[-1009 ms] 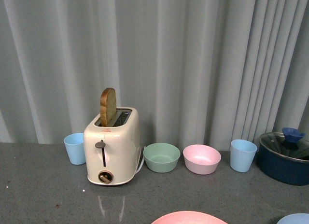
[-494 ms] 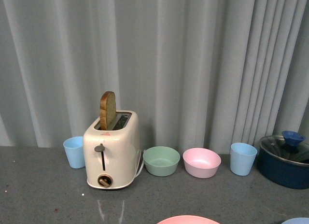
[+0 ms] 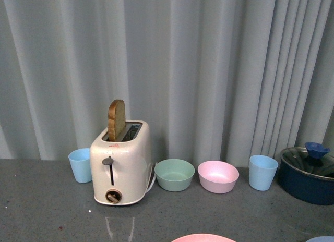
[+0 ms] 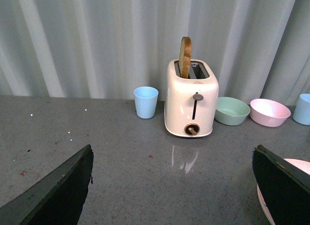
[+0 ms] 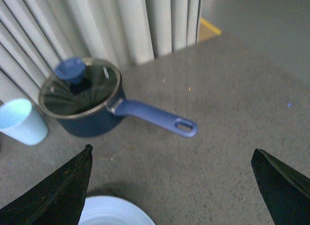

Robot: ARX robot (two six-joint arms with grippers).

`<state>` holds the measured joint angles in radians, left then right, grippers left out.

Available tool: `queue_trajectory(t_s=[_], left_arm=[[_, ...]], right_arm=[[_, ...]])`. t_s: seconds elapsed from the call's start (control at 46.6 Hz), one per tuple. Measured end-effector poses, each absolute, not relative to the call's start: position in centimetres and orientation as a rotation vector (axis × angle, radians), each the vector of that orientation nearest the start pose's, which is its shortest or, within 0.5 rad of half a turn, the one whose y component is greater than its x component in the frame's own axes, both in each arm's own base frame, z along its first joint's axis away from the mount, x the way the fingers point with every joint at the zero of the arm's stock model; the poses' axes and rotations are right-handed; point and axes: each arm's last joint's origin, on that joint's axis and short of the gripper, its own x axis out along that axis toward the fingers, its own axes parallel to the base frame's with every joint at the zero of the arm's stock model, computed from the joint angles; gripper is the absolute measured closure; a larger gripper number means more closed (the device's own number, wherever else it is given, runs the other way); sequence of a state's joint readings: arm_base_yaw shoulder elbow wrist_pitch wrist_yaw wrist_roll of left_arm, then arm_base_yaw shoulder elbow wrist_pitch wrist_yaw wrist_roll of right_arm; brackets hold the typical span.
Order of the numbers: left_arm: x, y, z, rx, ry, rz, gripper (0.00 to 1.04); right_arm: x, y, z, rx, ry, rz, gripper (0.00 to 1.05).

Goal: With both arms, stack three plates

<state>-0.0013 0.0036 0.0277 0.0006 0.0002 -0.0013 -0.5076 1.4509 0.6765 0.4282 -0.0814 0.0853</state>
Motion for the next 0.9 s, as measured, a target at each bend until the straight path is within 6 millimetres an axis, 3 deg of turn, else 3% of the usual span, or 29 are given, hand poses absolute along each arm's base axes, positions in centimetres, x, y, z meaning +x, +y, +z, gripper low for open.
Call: queue_trajectory(t_s=[0.172,0.494,0.902], left_arm=[[9.6,0.0,17.3,-0.001,-0.025,-0.002,0.07],[9.6,0.0,17.3,-0.001,-0.025,-0.002,0.07],[9.6,0.0,17.3,-0.001,-0.025,-0.002,0.07]], right_arm=[[29.0,-16.1,16.8,0.236,0.541,-0.414,0.07],[29.5,-16.5,10.1,0.134,0.865,-0.204,0.07],[29.0,-16.3,6.8,0.157,0.951,-0.081,0.07]])
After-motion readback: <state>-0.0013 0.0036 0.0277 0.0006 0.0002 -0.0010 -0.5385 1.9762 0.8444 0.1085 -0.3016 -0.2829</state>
